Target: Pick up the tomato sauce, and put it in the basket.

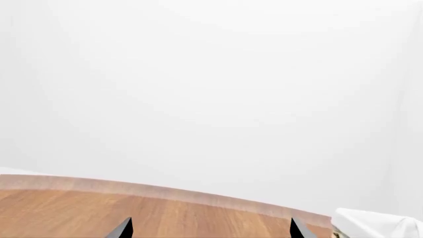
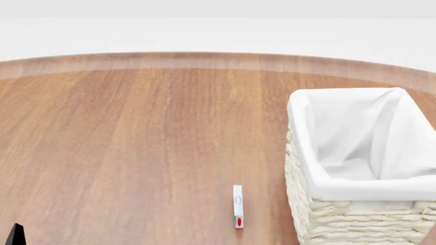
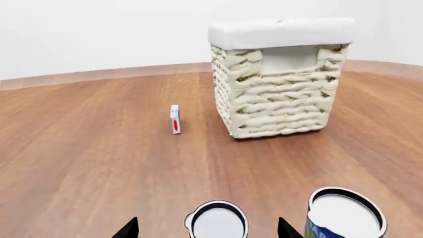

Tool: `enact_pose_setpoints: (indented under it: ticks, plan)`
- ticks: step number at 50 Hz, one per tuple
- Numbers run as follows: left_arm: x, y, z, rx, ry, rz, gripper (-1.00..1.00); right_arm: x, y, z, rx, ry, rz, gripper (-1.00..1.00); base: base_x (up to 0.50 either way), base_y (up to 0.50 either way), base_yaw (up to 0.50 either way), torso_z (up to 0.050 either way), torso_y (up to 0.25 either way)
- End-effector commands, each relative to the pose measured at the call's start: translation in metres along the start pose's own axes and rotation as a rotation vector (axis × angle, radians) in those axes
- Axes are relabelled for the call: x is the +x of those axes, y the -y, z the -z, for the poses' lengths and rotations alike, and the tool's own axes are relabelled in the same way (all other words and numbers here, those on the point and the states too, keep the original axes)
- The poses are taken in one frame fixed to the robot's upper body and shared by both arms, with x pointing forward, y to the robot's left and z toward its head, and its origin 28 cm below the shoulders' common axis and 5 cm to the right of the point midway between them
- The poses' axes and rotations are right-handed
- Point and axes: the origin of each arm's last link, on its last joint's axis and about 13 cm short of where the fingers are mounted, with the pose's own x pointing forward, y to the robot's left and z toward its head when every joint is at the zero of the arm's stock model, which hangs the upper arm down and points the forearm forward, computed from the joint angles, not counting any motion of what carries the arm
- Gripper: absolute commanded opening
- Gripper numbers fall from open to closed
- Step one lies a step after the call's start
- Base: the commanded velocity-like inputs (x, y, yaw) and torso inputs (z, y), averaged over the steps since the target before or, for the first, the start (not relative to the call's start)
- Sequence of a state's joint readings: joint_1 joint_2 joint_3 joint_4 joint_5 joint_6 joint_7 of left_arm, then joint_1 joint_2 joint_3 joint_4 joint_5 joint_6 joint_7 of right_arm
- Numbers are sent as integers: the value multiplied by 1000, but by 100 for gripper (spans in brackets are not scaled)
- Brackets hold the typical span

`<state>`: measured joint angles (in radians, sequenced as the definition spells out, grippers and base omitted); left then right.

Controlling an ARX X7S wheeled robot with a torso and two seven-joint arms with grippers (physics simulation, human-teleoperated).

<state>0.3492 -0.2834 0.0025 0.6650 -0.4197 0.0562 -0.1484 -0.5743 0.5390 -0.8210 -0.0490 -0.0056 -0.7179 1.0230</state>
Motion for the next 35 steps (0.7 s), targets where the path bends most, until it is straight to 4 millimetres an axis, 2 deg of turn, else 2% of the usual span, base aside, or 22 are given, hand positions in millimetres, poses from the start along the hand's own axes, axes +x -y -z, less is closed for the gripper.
enact_pose_setpoints:
  ticks: [1, 19, 35]
  plan:
    - [-1, -1, 0, -4, -1, 1, 100, 2, 2, 11, 8, -34, 11, 100, 0, 0, 0, 0, 0]
    - [-2, -1, 3, -8, -7, -4, 100, 8, 4, 25, -3, -94, 12, 100, 0, 0, 0, 0, 0]
    - [-3, -2, 3, -6, -9, -9, 100, 21, 9, 47, -5, -150, 9, 100, 0, 0, 0, 0, 0]
